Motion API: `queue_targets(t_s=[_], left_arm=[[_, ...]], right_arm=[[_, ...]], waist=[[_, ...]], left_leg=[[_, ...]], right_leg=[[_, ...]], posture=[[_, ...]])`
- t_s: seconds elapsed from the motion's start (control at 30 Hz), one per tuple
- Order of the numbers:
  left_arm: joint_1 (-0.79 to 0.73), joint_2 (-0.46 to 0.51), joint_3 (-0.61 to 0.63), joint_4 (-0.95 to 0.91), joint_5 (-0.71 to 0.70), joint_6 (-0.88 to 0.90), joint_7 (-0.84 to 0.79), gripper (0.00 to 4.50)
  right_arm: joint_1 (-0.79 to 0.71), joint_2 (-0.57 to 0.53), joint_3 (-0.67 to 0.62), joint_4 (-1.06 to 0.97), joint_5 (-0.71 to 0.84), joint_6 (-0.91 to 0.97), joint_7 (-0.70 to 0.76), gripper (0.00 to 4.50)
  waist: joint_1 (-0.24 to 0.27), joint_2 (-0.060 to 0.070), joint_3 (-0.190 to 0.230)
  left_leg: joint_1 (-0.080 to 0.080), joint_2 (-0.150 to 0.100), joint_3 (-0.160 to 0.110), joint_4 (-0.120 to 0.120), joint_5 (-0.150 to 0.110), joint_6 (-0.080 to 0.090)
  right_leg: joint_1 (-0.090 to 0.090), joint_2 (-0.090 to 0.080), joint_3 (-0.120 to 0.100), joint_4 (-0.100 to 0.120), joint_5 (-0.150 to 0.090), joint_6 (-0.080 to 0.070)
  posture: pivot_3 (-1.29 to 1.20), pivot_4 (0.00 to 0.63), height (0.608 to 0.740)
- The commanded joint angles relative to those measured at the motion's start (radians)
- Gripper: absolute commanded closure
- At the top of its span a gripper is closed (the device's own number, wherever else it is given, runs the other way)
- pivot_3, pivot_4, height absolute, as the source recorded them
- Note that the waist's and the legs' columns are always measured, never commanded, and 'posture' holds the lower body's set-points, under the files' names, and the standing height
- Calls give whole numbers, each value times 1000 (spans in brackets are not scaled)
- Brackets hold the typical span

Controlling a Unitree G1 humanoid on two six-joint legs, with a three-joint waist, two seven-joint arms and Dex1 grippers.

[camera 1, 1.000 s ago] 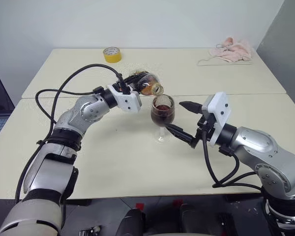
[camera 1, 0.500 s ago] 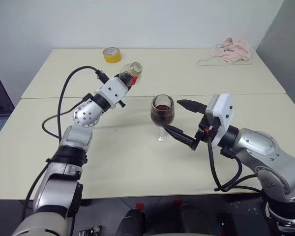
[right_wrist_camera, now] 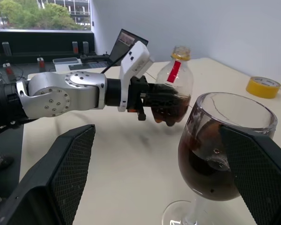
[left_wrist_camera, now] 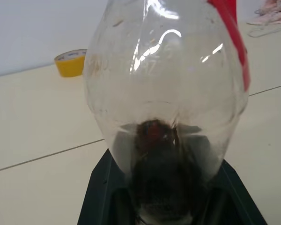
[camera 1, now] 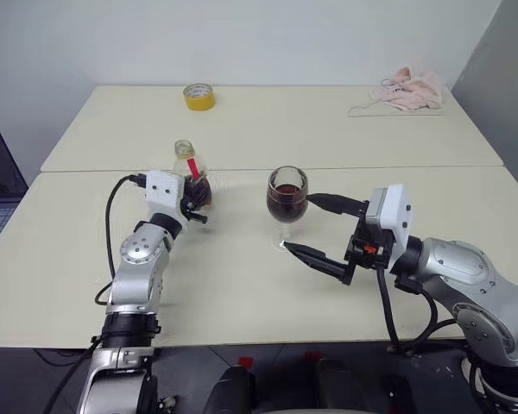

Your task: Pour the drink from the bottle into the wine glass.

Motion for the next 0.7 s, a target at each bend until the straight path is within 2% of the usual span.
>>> queue_targets(t_s=[0.03, 0.7], left_arm=[[15, 0, 27, -49, -6, 8, 15, 3545], [29, -12, 68, 46, -38, 5, 15, 3545]], right_arm=[[-11, 1, 6, -9, -21, -17, -10, 0], [-27, 16, -2, -14, -8, 18, -27, 0]], waist=[[1, 0, 0], [6, -1, 0]], left_leg=[[0, 0, 0, 0, 0, 0], [1, 0, 0, -1, 0, 0]], right_leg=[[0, 0, 0, 0, 0, 0], [0, 0, 0, 0, 0, 0]], posture=[[0, 150, 740], [0, 150, 740]])
